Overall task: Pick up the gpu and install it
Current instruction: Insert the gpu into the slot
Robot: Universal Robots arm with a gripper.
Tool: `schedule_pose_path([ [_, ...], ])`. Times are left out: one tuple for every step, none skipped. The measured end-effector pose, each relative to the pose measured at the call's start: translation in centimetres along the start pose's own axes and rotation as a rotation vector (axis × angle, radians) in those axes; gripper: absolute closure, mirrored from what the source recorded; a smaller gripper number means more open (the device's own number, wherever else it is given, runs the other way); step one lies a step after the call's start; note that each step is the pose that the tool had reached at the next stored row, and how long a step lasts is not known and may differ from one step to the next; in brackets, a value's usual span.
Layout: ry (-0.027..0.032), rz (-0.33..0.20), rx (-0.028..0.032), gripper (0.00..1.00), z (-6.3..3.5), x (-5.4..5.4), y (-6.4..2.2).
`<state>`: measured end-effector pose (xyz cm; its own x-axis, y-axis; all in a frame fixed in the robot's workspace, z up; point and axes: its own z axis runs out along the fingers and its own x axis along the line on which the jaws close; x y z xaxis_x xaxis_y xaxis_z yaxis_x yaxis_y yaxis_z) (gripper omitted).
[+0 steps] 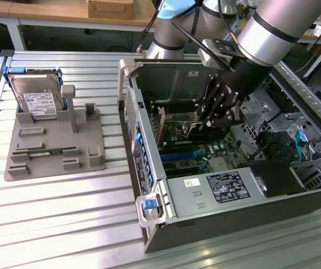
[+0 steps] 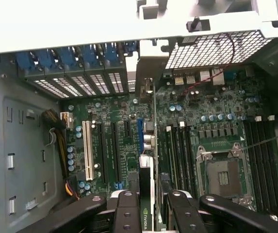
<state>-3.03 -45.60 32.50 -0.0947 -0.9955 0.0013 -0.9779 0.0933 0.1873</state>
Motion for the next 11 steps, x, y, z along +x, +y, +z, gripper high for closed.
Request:
schedule_pose_path([
  [0.0007, -0.003, 0.0, 0.73, 0.23, 0.1, -0.05],
  [0.0013, -0.006, 0.0, 0.73, 0.55, 0.1, -0.04],
  [0.002, -0.01, 0.0, 0.73, 0.97, 0.1, 0.06],
  [0.0023, -0.011, 0.0, 0.73, 1.18, 0.2, 0.11],
  [0.0025, -0.012, 0.0, 0.73, 1.32, 0.2, 0.11],
  [0.0027, -0.014, 0.0, 0.73, 1.48, 0.2, 0.09],
  [0.0032, -0.015, 0.0, 0.73, 1.69, 0.2, 0.08],
  [0.0033, -0.017, 0.0, 0.73, 1.85, 0.3, 0.07],
  [0.0037, -0.018, 0.0, 0.73, 2.1, 0.3, 0.06],
  [0.0039, -0.02, 0.0, 0.73, 2.28, 0.4, 0.05],
  [0.0043, -0.022, 0.0001, 0.73, 2.59, 0.4, 0.02],
])
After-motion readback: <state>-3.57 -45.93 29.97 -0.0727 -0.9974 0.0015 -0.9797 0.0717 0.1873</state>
